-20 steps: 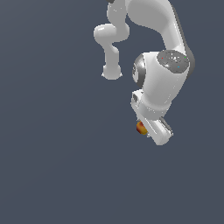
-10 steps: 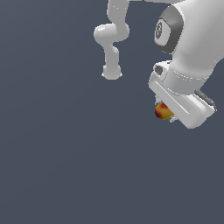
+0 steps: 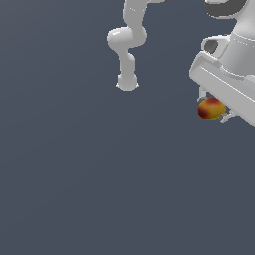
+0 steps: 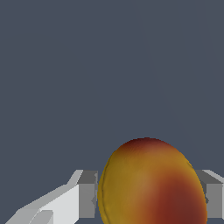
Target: Pick up the object and move it to a goal position.
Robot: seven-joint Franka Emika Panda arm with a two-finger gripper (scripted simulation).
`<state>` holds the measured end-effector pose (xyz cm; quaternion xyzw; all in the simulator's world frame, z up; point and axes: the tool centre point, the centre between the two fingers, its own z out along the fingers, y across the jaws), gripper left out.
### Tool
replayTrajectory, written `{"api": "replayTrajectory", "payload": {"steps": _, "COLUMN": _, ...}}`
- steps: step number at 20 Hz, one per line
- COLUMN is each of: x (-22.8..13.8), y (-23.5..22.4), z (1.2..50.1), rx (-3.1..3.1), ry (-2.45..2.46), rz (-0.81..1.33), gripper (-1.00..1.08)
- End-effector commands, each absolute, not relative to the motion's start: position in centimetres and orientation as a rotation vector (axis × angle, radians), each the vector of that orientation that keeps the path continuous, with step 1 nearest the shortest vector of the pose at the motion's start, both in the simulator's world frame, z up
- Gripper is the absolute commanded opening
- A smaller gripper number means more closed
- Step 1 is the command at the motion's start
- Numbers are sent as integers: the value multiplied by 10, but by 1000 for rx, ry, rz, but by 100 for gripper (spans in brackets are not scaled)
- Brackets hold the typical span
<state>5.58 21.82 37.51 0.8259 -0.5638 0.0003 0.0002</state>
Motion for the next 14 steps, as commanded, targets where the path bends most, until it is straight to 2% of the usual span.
{"api": "replayTrajectory", "payload": {"steps": 1, "x": 56, "y": 223, "z": 386, "rx": 2594, "ry": -1771, "rz": 1, "gripper": -100}}
{"api": "replayTrajectory", "payload": {"steps": 14, "x": 58, "y": 233, "z": 405, "rx": 2595, "ry": -1771, "rz": 0, "gripper": -100}}
